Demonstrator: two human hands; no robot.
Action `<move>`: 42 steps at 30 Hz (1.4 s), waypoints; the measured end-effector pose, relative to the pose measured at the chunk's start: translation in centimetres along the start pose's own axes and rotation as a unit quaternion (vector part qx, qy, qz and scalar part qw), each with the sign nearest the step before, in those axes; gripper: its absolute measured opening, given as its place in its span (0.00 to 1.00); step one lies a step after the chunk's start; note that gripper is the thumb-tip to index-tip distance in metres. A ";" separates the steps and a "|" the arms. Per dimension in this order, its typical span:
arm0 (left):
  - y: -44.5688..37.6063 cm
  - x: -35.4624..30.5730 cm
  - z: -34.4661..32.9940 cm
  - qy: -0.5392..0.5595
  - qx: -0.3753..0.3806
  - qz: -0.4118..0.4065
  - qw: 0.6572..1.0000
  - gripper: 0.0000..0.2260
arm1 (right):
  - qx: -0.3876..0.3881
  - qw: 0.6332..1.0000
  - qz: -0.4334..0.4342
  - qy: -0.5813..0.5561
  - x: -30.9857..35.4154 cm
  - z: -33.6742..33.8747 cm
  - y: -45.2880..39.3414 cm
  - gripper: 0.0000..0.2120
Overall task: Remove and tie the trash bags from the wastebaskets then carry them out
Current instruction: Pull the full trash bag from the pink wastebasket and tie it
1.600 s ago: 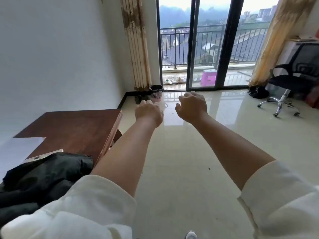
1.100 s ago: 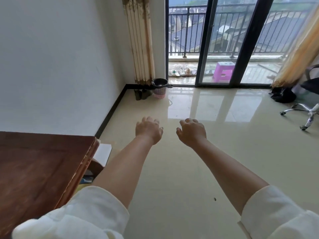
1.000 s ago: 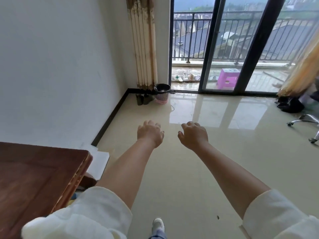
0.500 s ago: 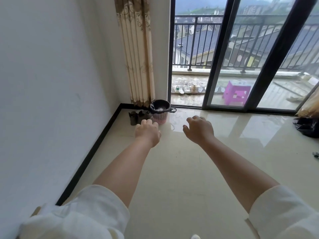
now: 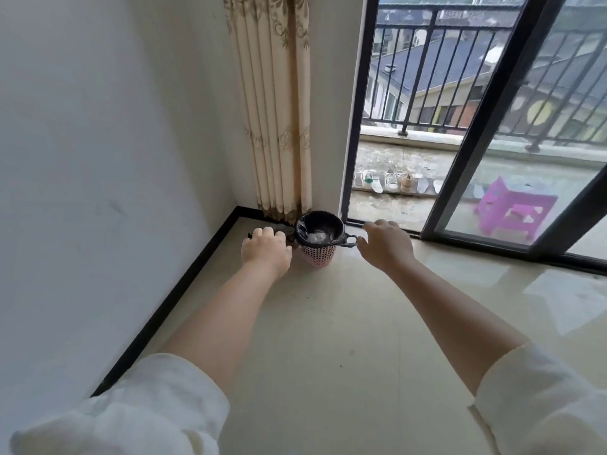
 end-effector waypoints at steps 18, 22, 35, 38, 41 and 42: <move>-47.5 0.8 -1.8 -0.024 0.175 -0.045 0.983 0.18 | 0.179 0.961 -0.181 -0.107 -5.6 -10.7 -42.1 0.18; -54.8 0.0 -4.6 -0.010 0.211 -0.033 0.977 0.18 | 0.215 0.938 -0.226 -0.148 -8.0 -14.8 -48.8 0.18; -78.1 -1.0 -28.7 0.202 0.161 0.020 0.966 0.16 | 0.150 0.826 -0.396 -0.371 -13.2 -41.8 -68.5 0.14; -83.6 -1.4 -33.7 0.249 0.094 0.029 0.963 0.16 | 0.085 0.787 -0.438 -0.426 -15.8 -48.0 -72.3 0.18; -89.0 -3.2 -36.2 0.188 -0.008 -0.121 0.975 0.16 | 0.043 0.725 -0.469 -0.502 -18.3 -52.4 -75.7 0.12; -90.4 -4.3 -36.6 0.160 -0.032 -0.180 0.970 0.15 | 0.042 0.710 -0.475 -0.517 -18.8 -53.4 -76.5 0.09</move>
Point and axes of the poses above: each hand's wrist, its own y-axis away from the middle knuckle, its own z-axis out of the back of the hand, x = y × z, the point moved 2 cm from there along -y, towards the middle knuckle, and after that the axes turned 11 degrees about x, right-handed, at the moved point
